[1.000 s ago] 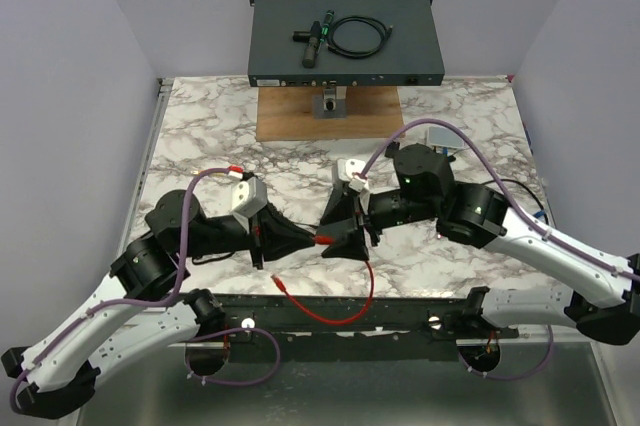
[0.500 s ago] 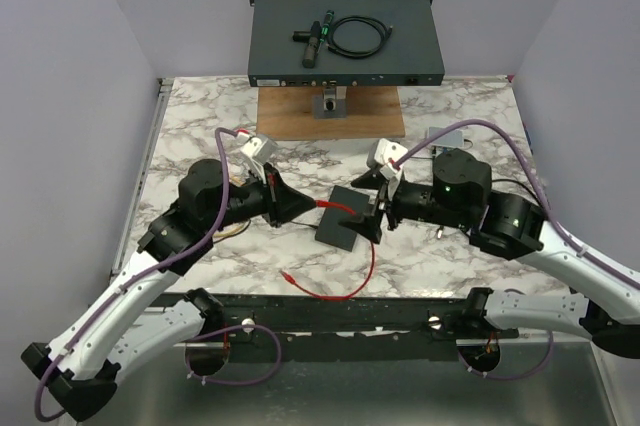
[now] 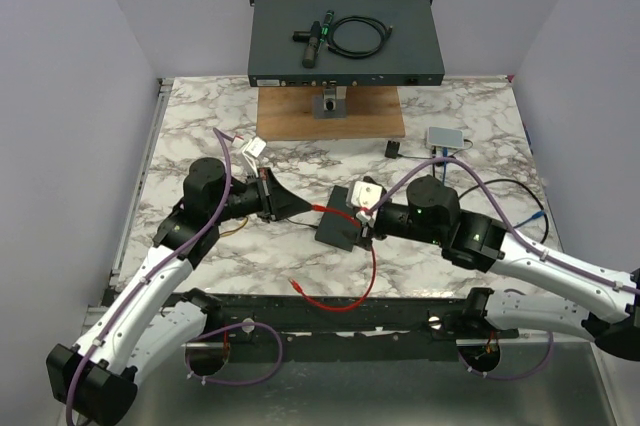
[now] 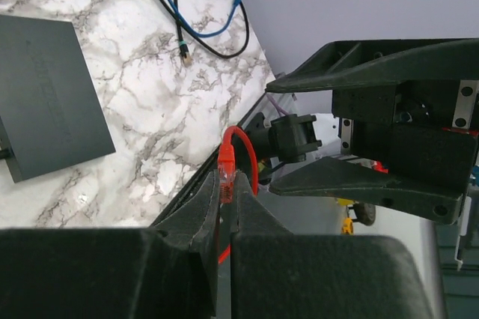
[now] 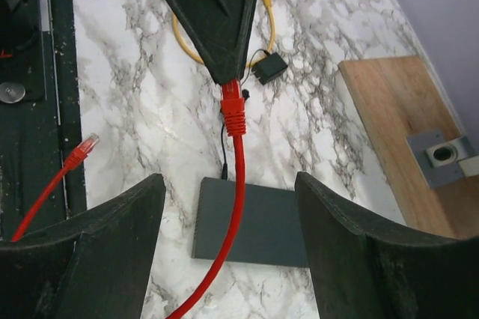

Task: Insert the plug into the switch port
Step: Pick up the connector from the center of the board, then insert the connector into the switch port.

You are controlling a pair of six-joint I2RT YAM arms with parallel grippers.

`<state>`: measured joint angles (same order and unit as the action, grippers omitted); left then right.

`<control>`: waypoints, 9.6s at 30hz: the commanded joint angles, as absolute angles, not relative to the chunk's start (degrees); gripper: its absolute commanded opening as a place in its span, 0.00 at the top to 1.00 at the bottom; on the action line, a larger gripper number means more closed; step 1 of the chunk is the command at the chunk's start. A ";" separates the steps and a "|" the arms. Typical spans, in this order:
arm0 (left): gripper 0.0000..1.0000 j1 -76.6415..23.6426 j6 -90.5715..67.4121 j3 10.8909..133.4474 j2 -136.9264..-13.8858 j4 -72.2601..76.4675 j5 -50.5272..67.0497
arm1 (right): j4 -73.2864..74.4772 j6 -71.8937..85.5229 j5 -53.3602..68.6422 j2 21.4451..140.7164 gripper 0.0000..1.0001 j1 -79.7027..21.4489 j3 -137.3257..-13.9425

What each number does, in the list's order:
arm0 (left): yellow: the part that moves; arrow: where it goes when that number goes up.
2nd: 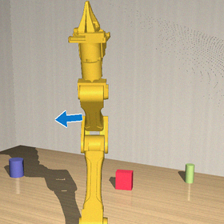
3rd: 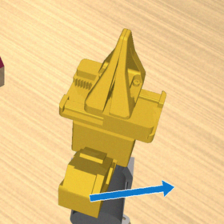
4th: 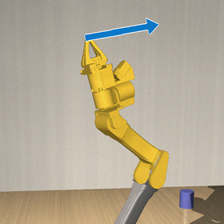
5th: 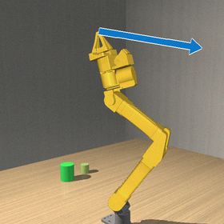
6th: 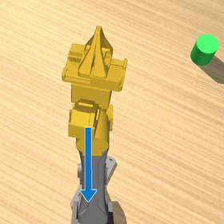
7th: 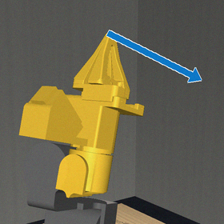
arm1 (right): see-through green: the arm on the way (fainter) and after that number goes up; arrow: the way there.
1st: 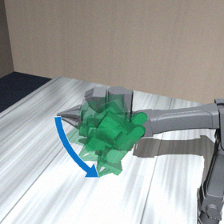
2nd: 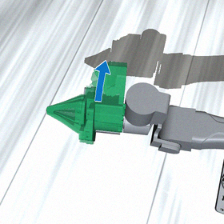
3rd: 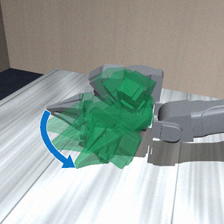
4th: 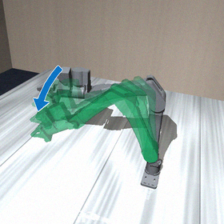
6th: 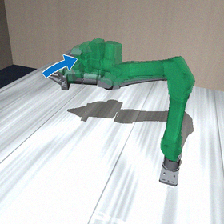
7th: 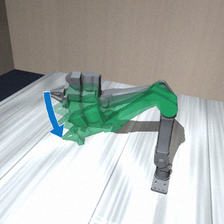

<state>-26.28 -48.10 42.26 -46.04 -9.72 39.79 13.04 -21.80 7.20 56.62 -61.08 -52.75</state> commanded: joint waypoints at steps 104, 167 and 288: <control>0.44 -16.38 -52.68 31.11 -50.32 9.17 48.44 | 42.37 5.61 11.98 62.58 0.99 -61.88 -58.00; 0.51 -17.58 -44.09 28.26 -49.50 0.09 33.88 | 23.79 -14.34 -12.88 96.68 0.99 -57.39 -59.22; 0.67 -28.50 -32.50 42.19 -91.59 0.85 28.25 | -14.05 10.72 -11.40 83.99 0.99 -58.07 -35.41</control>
